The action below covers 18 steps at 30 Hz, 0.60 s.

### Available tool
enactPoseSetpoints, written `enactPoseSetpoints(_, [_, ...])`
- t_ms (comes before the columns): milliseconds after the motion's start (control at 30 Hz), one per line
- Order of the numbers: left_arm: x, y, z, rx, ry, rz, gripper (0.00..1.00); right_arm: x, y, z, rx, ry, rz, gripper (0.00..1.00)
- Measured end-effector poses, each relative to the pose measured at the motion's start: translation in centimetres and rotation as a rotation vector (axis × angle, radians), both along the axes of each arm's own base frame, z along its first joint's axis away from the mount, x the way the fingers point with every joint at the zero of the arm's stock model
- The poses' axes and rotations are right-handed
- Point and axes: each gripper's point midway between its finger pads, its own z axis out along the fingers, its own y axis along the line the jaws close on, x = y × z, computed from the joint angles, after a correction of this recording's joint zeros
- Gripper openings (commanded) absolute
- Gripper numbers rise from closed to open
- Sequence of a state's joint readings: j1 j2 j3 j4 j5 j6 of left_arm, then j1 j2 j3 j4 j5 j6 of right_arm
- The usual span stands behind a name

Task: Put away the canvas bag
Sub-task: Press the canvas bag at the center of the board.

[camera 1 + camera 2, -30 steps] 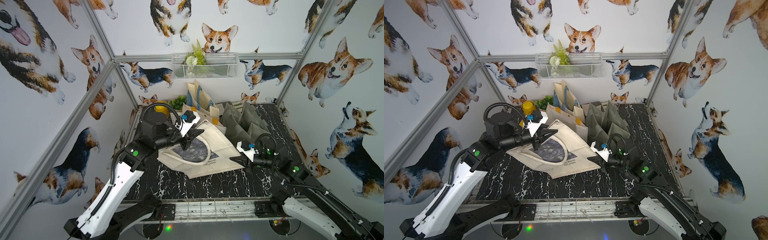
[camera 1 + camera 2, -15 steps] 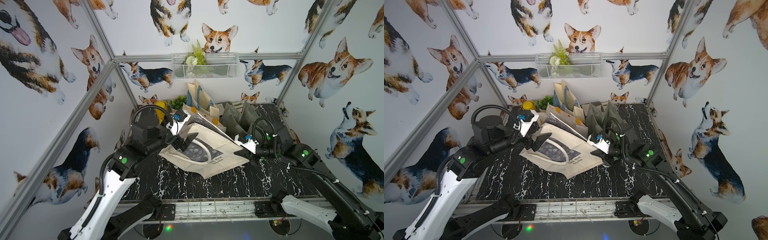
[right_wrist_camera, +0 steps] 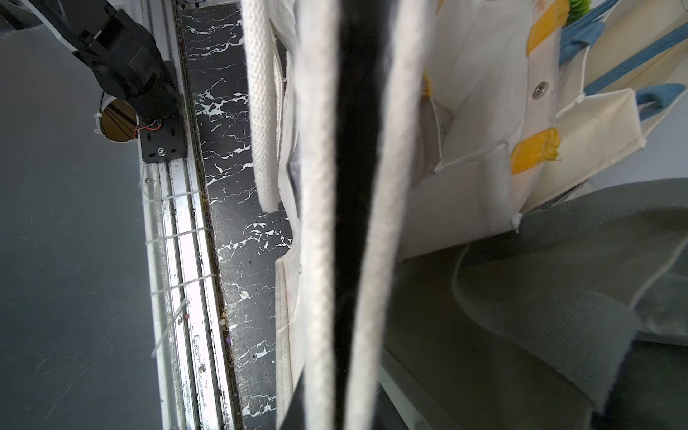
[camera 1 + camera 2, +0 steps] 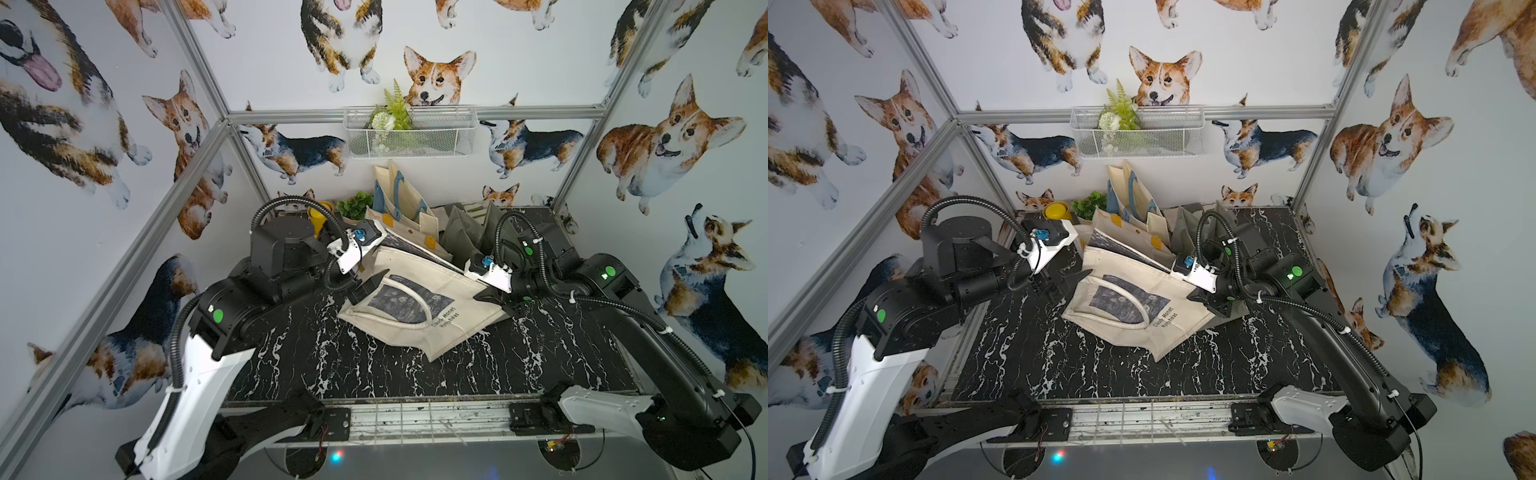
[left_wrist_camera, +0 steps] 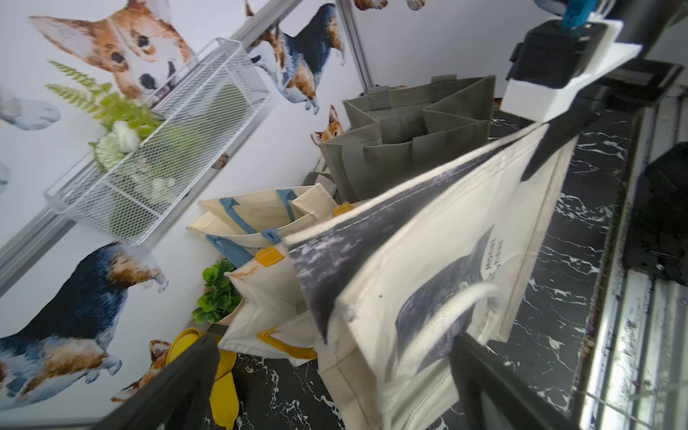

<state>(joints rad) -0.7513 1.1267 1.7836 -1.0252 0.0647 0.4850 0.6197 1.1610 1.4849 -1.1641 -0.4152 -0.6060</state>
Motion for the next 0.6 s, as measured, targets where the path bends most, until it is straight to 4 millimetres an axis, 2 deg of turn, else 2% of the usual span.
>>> enactPoseSetpoints(100, [-1.8, -3.3, -1.4, 0.114, -0.001, -0.113, 1.0, 0.0, -0.1, -0.1, -0.01, 0.005, 0.002, 0.0])
enactPoseSetpoints(167, [-2.3, -4.7, -1.5, 0.169, -0.017, -0.151, 1.0, 0.0, -0.1, -0.1, -0.014, 0.007, 0.005, 0.0])
enactPoseSetpoints(267, [-1.7, -6.4, -1.7, 0.228, -0.039, -0.159, 1.0, 0.1, 0.0, -0.2, -0.019, 0.004, 0.008, 0.0])
enactPoseSetpoints(600, [1.2, -10.3, -5.3, 0.392, -0.067, -0.182, 1.0, 0.9, -0.4, -0.7, -0.063, -0.041, -0.006, 0.0])
